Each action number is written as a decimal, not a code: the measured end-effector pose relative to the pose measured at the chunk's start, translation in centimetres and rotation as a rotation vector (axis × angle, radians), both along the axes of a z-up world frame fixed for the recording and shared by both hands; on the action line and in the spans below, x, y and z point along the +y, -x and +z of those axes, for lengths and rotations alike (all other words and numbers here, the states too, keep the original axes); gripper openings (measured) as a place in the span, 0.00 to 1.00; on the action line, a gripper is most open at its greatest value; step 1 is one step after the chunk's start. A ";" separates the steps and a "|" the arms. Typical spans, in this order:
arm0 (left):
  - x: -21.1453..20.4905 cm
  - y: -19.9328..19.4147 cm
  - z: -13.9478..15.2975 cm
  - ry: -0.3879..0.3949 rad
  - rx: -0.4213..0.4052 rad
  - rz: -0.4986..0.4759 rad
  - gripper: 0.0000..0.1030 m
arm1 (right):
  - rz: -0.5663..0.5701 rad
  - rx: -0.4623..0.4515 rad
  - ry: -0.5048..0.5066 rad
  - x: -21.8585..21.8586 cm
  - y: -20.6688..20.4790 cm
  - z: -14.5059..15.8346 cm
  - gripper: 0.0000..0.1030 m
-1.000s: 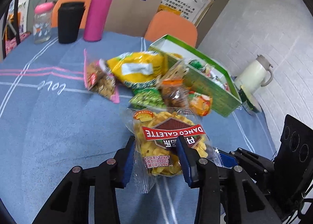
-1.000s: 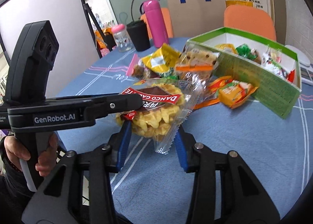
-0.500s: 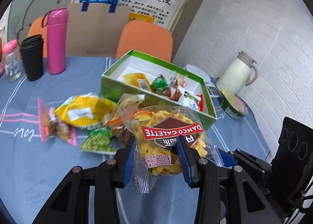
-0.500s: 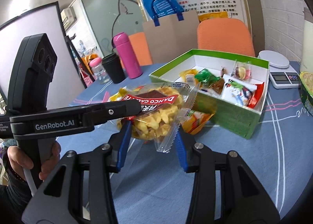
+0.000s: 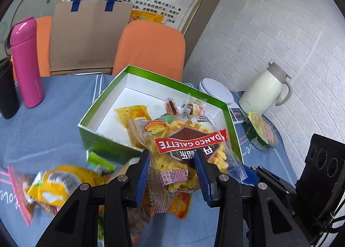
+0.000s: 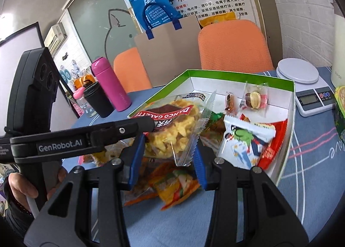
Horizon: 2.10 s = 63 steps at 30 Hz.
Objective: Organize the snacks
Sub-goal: 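Carry the DANCO GALETTE bag into the green box and open left tool, then withdraw both tools from the box back toward the snack pile, then grasp brown nut pack with left tool while right grasps orange chips pack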
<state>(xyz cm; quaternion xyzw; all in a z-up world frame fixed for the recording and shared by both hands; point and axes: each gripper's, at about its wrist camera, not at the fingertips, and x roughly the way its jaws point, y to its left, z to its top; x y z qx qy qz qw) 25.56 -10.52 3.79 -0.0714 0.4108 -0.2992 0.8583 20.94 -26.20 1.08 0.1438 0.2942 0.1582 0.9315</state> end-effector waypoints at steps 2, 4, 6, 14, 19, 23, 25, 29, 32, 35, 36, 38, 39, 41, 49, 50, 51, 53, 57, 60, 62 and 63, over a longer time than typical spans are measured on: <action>-0.2 -1.3 -0.2 0.002 0.001 0.011 0.40 | 0.002 -0.002 0.003 0.0 -1.2 0.1 0.44; -0.3 -2.2 -0.2 0.004 -0.003 0.023 0.40 | 0.004 -0.005 0.003 0.0 -2.3 0.1 0.44; -0.2 -3.1 -0.3 0.008 -0.009 0.036 0.40 | 0.002 -0.013 0.007 0.0 -3.4 -0.2 0.44; -0.1 -6.7 -1.7 -0.032 0.000 0.096 0.76 | -0.072 0.014 0.169 0.1 -4.7 -2.2 0.87; 0.8 -5.4 -1.9 -0.014 -0.032 0.099 0.90 | -0.085 0.036 0.139 -0.7 -3.6 -2.3 0.90; 0.4 -4.7 -1.7 -0.061 -0.027 0.093 0.90 | -0.098 0.038 0.125 -1.0 -2.2 -1.6 0.90; 0.5 -4.0 -1.4 -0.065 -0.018 0.090 0.90 | -0.108 0.032 0.120 -1.2 -1.0 -1.2 0.90; 1.5 -2.5 -0.5 -0.052 -0.004 0.096 0.90 | -0.120 0.018 0.102 -1.4 1.4 -0.5 0.90; 2.4 -0.8 0.3 -0.060 -0.019 0.125 0.90 | -0.122 0.008 0.088 -1.5 3.4 -0.2 0.91; 3.3 1.2 1.0 -0.084 -0.045 0.146 0.90 | -0.112 0.010 0.083 -1.1 5.0 -0.3 0.91; 3.6 1.9 1.1 -0.088 -0.052 0.154 0.90 | -0.111 0.014 0.090 -0.9 5.6 -0.4 0.91; 4.4 3.2 1.1 -0.085 -0.058 0.173 0.90 | -0.105 0.024 0.108 -0.4 6.5 -1.0 0.91; 4.7 3.9 1.0 -0.077 -0.060 0.179 0.90 | -0.103 0.030 0.116 -0.3 6.9 -1.2 0.91; 5.3 5.2 0.5 -0.062 -0.063 0.186 0.90 | -0.100 0.050 0.131 -0.1 7.8 -2.1 0.91; 5.1 7.7 -4.3 -0.068 0.004 0.186 0.90 | -0.145 0.129 0.112 -1.9 9.9 -4.7 0.91; 4.9 7.5 -4.8 -0.076 0.015 0.188 0.89 | -0.148 0.135 0.105 -2.1 10.1 -4.8 0.91; 4.7 7.3 -5.2 -0.083 0.019 0.193 0.89 | -0.150 0.137 0.100 -2.3 10.2 -4.9 0.91; 4.2 6.6 -5.9 -0.103 0.033 0.212 0.88 | -0.151 0.134 0.100 -2.3 10.3 -4.8 0.90; 3.2 5.7 -6.3 -0.127 0.027 0.238 0.88 | -0.135 0.133 0.098 -1.9 10.2 -4.7 0.82; 2.4 5.3 -6.8 -0.186 0.007 0.242 0.67 | -0.124 0.134 0.110 -1.5 10.0 -4.7 0.77; 2.5 5.1 -7.3 -0.190 0.018 0.226 0.46 | -0.118 0.139 0.109 -1.3 9.8 -4.7 0.71; 2.8 5.2 -7.5 -0.174 0.038 0.218 0.42 | -0.116 0.142 0.110 -1.1 9.6 -4.7 0.69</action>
